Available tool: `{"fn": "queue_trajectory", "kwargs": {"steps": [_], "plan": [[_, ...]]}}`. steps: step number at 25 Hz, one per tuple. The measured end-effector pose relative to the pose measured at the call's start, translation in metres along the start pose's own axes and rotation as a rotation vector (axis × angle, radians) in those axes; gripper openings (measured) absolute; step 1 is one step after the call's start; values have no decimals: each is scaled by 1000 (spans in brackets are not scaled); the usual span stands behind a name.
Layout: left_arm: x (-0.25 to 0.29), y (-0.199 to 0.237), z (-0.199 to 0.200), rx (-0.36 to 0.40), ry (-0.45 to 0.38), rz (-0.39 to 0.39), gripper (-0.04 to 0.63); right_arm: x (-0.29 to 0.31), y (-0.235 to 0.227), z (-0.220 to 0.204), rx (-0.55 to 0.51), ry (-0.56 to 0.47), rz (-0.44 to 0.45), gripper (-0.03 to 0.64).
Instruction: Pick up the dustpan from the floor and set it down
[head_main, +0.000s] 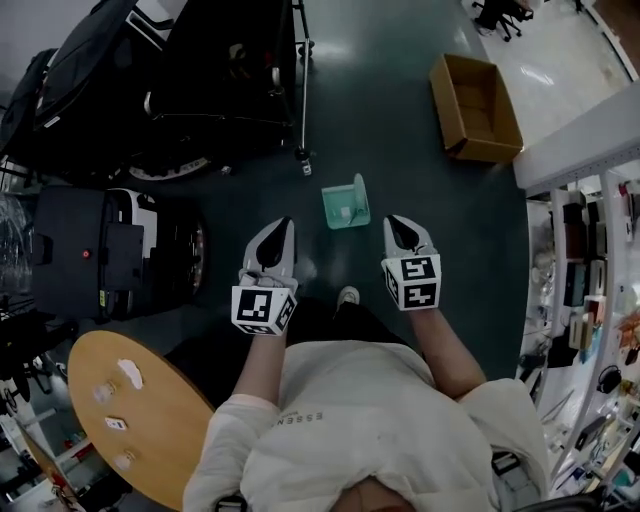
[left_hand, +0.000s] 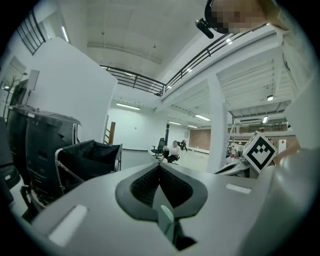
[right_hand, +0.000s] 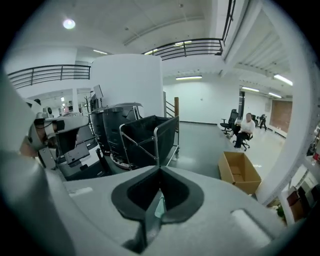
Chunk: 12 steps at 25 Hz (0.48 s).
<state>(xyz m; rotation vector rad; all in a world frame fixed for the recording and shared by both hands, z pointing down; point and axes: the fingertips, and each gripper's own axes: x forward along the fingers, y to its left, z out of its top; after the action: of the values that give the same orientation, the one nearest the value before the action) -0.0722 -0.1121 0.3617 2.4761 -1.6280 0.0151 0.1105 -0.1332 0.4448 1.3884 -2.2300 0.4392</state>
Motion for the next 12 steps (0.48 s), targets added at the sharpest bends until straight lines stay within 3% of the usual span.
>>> {"fn": "queue_trajectory", "kwargs": {"steps": [7,12], "plan": [[-66,-49,-8,40,10,-63,8,-73,26,-15,-27,-108,-2,-9],[-130,-92,-12,66,-3,-101,8,-133,55,-47,-60,-125,12,-9]]}}
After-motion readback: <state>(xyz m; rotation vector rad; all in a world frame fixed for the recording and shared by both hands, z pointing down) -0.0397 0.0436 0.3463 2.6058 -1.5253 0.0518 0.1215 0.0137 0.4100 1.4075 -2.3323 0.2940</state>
